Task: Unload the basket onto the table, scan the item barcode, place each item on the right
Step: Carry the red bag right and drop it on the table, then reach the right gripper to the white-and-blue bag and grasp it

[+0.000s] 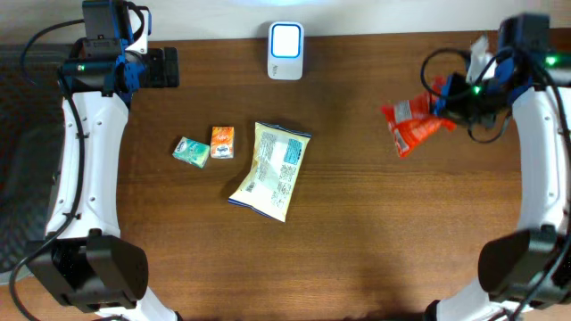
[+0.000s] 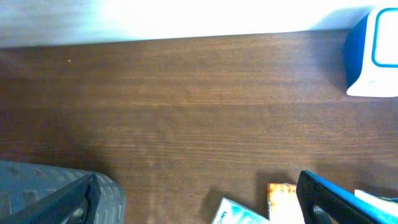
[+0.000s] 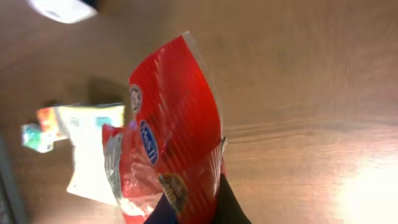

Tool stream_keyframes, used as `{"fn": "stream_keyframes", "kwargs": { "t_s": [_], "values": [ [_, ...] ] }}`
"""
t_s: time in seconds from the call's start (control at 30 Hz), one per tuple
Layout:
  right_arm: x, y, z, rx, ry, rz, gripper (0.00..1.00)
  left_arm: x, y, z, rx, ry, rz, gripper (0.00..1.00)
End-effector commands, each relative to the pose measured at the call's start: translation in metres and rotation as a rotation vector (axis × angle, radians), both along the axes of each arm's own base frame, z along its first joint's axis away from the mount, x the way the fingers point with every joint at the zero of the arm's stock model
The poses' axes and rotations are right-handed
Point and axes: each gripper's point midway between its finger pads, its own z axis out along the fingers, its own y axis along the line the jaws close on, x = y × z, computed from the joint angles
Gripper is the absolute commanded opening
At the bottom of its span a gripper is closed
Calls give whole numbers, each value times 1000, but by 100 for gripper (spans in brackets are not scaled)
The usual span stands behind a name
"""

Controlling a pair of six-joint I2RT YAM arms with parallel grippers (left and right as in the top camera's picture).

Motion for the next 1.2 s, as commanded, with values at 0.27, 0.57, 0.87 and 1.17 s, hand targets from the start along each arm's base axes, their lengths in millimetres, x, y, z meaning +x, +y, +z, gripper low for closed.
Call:
{"fn": "stream_keyframes", "kwargs": {
  "t_s": [0.27, 0.57, 0.87, 1.17],
  "values": [
    [-58, -54, -161, 102, 209, -265, 4, -2, -2, 10, -9, -24, -5, 99],
    [-62, -114, -171, 9, 171, -450, 47, -2, -2, 10, -9, -24, -5, 99],
    [-6, -46, -64, 91, 24, -127, 77, -2, -2, 10, -9, -24, -5, 99],
    [18, 200, -81, 196, 3, 269, 79, -2, -2, 10, -9, -24, -5, 99]
  ]
}}
